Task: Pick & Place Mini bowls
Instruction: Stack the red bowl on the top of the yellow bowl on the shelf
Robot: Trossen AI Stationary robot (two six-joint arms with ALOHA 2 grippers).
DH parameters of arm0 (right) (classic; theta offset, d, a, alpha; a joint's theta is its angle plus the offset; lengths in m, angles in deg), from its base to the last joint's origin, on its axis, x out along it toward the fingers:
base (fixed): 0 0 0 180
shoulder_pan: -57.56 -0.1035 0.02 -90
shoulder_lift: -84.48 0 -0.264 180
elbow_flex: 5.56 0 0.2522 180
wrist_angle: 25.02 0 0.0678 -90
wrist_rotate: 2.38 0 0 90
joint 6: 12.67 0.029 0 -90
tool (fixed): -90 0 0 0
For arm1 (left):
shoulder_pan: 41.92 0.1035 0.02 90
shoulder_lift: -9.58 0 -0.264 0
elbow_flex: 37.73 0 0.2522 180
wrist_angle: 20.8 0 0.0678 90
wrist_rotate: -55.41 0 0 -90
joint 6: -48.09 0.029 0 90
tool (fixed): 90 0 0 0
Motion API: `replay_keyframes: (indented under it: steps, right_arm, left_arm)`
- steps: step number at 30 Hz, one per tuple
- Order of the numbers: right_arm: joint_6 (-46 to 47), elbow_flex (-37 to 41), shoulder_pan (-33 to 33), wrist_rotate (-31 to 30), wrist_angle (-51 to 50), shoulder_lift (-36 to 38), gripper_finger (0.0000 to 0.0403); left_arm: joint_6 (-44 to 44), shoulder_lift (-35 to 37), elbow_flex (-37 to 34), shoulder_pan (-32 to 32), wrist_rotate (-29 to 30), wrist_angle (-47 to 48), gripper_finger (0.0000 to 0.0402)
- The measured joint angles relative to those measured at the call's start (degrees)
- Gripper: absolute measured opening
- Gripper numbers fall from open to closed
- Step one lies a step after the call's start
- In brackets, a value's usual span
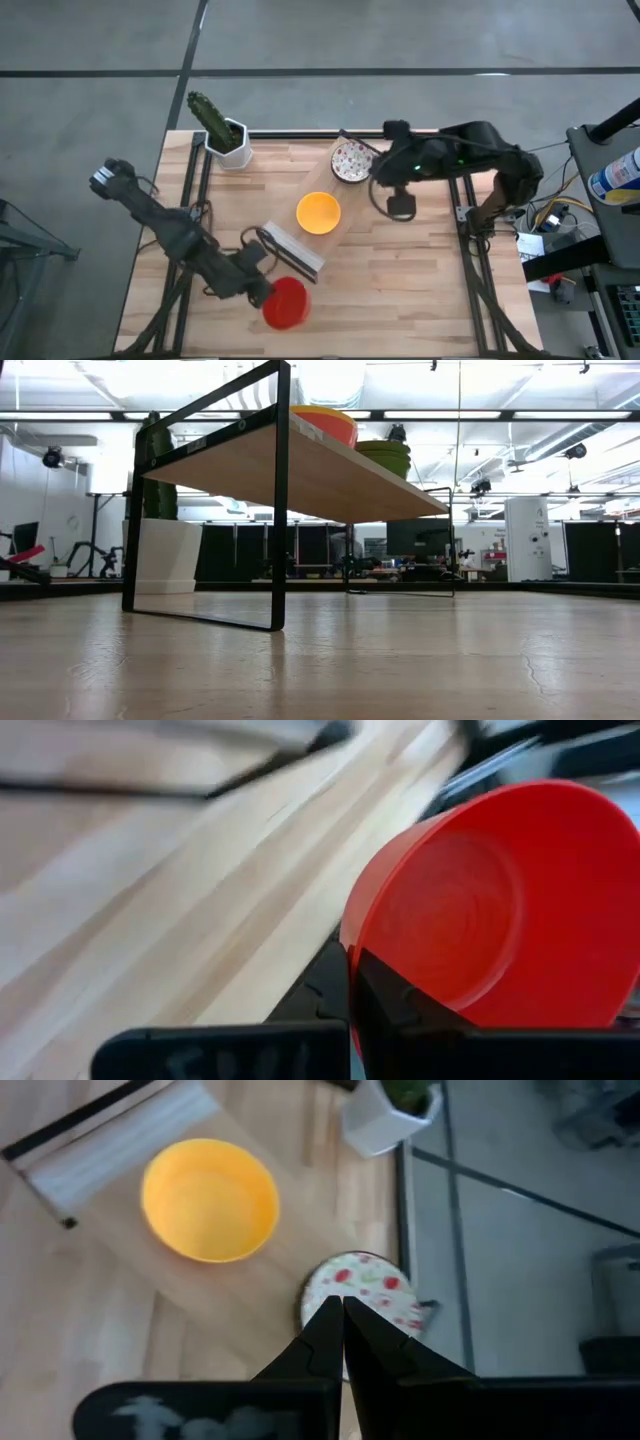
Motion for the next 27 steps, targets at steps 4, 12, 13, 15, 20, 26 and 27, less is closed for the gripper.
replay_keyframes:
  steps: [4, 12, 13, 15, 20, 26, 27]
  right_arm:
    - [2.0, 0.0, 1.2, -0.5, 0.3, 2.1, 0.0008]
    - [4.5, 0.0, 2.3, -0.5, 0.4, 4.0, 0.0008]
    - [4.5, 0.0, 2.3, -0.5, 0.4, 4.0, 0.0008]
    - [4.5, 0.1, 2.3, -0.5, 0.4, 3.9, 0.0008]
    - [5.5, 0.8, 2.4, -0.5, 0.3, 3.9, 0.0008]
    - [8.8, 1.6, 2.5, -4.3, -1.9, 4.0, 0.0008]
    - [8.9, 1.9, 2.5, -4.7, -1.9, 4.2, 0.0008]
  left_arm:
    - [3.8, 4.0, 2.3, 2.2, 5.7, 0.0, 0.0001]
    - [6.3, 9.2, 7.8, 13.3, 14.2, 2.9, 0.0]
    - [5.3, 9.1, 8.4, 15.8, 14.2, 4.9, 0.0]
    - [5.1, 8.1, 9.8, 20.5, 12.4, 8.8, 0.0]
    - [11.4, 4.9, 11.9, 31.0, 5.2, 9.6, 0.0]
    - [16.1, -0.5, 16.9, 39.3, -7.7, 11.5, 0.0]
    - [16.8, -1.8, 17.9, 40.2, -9.2, 12.8, 0.0]
